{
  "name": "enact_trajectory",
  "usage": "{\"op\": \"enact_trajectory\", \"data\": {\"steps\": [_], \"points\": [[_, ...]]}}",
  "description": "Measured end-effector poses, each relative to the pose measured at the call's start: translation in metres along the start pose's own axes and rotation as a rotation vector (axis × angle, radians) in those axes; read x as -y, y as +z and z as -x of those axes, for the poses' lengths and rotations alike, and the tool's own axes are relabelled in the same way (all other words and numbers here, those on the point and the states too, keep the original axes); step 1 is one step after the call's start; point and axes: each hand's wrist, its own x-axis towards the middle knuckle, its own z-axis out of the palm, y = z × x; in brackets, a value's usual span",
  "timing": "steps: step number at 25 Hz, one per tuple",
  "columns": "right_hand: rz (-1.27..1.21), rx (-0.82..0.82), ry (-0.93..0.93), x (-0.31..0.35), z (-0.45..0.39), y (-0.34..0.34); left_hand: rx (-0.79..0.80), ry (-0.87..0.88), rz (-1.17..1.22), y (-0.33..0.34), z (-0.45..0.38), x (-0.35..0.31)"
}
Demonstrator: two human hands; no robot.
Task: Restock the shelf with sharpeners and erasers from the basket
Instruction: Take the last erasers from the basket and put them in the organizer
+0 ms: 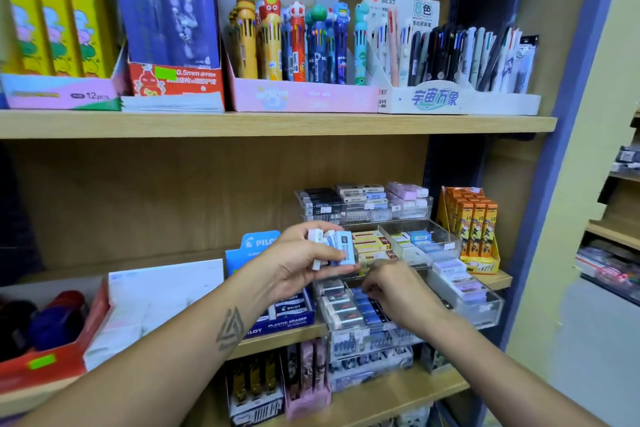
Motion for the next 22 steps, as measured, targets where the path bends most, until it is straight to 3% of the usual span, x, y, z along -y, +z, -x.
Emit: {"op": "enact_trajectory", "data": {"steps": [4,6,8,10,11,14,18,22], "points": [[0.084,-0.007,0.103,0.008,0.001,-0.005,0.007,-0.028,-0.034,-0.009,0.012,0.002],[-0.036,0.031,0.155,0.012,0.001,-0.016,0.005,-0.023,-0.043,-0.009,0.015,0.005],[-0.516,-0.062,0.242,0.021,0.001,-0.039,-0.004,-0.012,-0.075,-0.008,0.016,0.007],[-1.054,-0.056,0.337,0.032,0.001,-0.059,-0.012,0.002,-0.157,-0.004,0.015,0.008],[-1.124,-0.026,0.334,0.034,0.001,-0.065,-0.002,0.012,-0.201,-0.001,0.014,0.009],[-1.072,0.03,0.304,0.032,0.001,-0.074,0.039,0.027,-0.231,0.012,0.01,0.01],[-1.242,-0.057,0.353,0.005,0.012,-0.079,-0.045,0.019,-0.029,0.016,0.003,0.008],[-0.868,-0.04,0.254,-0.014,0.02,-0.077,-0.108,0.041,-0.012,0.021,-0.009,0.004]]}}
